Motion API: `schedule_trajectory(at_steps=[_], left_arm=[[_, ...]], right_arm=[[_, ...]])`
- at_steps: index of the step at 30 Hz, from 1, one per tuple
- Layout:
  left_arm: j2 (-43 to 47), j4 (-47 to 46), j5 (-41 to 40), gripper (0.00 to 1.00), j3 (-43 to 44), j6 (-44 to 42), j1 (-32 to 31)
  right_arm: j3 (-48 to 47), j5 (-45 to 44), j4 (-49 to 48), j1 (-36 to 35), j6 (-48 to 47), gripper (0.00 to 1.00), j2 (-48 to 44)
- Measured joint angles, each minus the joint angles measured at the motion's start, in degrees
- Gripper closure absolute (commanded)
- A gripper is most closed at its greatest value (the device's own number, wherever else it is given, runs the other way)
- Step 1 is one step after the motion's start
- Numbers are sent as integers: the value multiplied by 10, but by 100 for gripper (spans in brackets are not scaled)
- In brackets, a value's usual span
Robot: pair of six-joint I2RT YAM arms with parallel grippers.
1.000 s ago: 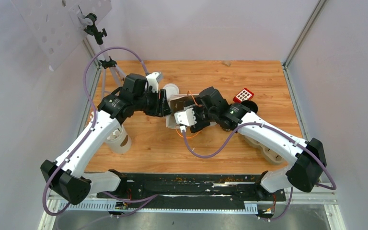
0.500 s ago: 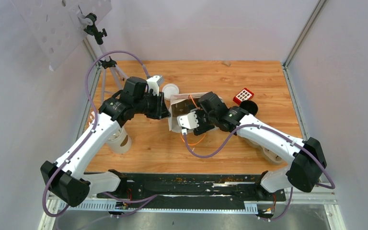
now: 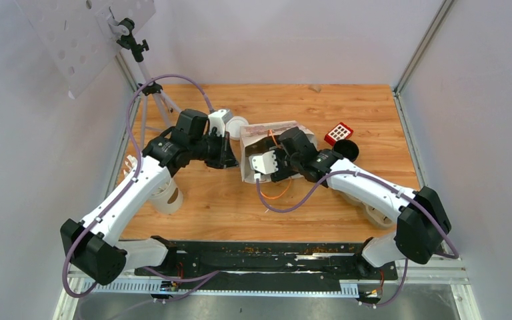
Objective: Pack the takeout coffee
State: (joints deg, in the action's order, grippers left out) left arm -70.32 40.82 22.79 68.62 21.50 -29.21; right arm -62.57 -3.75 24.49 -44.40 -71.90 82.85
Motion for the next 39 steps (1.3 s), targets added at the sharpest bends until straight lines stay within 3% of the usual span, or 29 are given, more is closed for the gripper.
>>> schedule_trajectory(at_steps=[7, 9, 13, 17, 23, 35, 39], left_arm=[[-3, 0, 7, 97, 0, 0, 0], [-5, 0, 8, 91, 1, 0, 0], [-9, -1, 9, 65, 1, 3, 1], [-10, -10, 16, 55, 1, 12, 1], [-9, -37, 40, 49, -2, 25, 1], [-10, -102, 30, 52, -43, 48, 1], [-17, -111, 31, 75, -49, 54, 1]], right_arm=[[0, 1, -35, 12, -22, 31, 6], [0, 9, -36, 20, -28, 31, 6], [0, 23, -35, 28, -30, 31, 8], [0, 34, -36, 29, -30, 31, 8], [0, 46, -36, 29, -27, 31, 8], [0, 53, -39, 29, -13, 31, 8], [0, 53, -39, 29, -11, 31, 8]])
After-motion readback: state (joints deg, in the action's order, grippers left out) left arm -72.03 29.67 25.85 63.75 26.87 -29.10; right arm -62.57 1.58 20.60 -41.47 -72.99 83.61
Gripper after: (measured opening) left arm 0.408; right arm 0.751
